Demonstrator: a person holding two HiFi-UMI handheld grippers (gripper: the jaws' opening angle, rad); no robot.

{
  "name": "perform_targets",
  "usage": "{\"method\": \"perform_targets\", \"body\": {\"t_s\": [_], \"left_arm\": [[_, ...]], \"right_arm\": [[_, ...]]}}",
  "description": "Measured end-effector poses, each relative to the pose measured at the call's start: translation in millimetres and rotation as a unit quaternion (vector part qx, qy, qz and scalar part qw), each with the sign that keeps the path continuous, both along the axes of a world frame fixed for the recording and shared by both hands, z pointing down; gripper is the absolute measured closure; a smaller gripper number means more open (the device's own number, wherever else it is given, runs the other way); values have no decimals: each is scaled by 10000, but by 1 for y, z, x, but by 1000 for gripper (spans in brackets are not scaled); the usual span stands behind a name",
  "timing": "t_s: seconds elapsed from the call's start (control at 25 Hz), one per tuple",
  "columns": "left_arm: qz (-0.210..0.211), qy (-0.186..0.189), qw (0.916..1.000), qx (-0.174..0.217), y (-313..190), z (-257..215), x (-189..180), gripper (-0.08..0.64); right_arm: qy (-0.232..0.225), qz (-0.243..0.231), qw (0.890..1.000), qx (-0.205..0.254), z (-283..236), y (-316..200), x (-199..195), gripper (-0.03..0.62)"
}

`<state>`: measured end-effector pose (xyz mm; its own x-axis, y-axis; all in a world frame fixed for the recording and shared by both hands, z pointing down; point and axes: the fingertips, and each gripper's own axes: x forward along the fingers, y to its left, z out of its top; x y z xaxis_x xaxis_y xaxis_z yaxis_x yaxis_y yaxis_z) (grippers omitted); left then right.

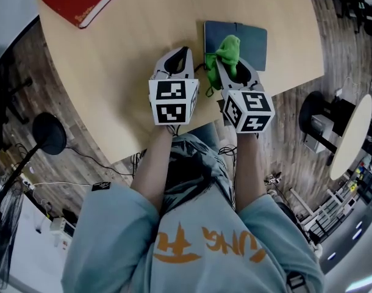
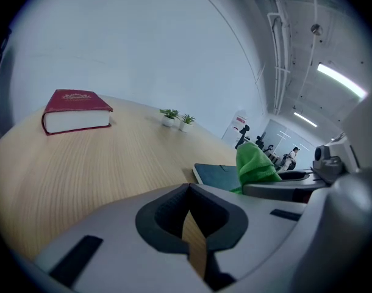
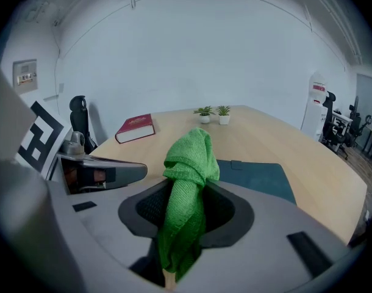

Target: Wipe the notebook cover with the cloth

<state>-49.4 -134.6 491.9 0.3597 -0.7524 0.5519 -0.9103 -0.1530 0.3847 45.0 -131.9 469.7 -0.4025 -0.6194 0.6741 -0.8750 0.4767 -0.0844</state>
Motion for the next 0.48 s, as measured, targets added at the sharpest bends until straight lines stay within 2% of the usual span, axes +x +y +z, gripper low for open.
{"method": "perform_targets", "body": {"t_s": [0.48], "left_arm": [[-140, -356, 9993, -43, -1, 1, -12, 543]], "right_arm": [[207, -569, 9979, -239, 29, 4, -14, 465]]}}
